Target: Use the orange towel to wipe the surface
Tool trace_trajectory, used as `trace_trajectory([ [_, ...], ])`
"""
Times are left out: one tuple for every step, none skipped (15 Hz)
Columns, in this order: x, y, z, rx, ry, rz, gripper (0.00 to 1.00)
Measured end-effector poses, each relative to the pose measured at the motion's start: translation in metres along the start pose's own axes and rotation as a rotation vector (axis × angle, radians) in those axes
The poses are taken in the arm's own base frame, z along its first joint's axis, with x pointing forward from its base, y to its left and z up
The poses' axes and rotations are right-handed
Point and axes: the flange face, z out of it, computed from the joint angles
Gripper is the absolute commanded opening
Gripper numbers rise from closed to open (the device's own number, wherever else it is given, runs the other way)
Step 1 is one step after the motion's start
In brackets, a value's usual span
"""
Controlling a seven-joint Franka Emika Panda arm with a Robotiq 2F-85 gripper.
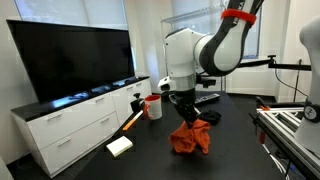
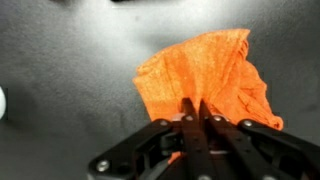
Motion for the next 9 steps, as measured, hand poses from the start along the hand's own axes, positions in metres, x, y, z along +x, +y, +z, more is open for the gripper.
trace_trajectory([
  [0.004, 0.010, -0.006, 0.008, 0.012, 0.030, 0.02],
  [0.008, 0.020, -0.011, 0.017, 0.022, 0.060, 0.02],
  [0.014, 0.029, -0.015, 0.028, 0.031, 0.095, 0.02],
  [0.019, 0.039, -0.019, 0.041, 0.041, 0.131, 0.02],
  [0.023, 0.049, -0.022, 0.053, 0.056, 0.171, 0.02],
  [0.027, 0.062, -0.026, 0.062, 0.077, 0.216, 0.02],
  [0.029, 0.076, -0.030, 0.068, 0.102, 0.263, 0.02],
  [0.030, 0.091, -0.034, 0.070, 0.127, 0.310, 0.02],
  [0.029, 0.106, -0.037, 0.069, 0.149, 0.352, 0.02],
])
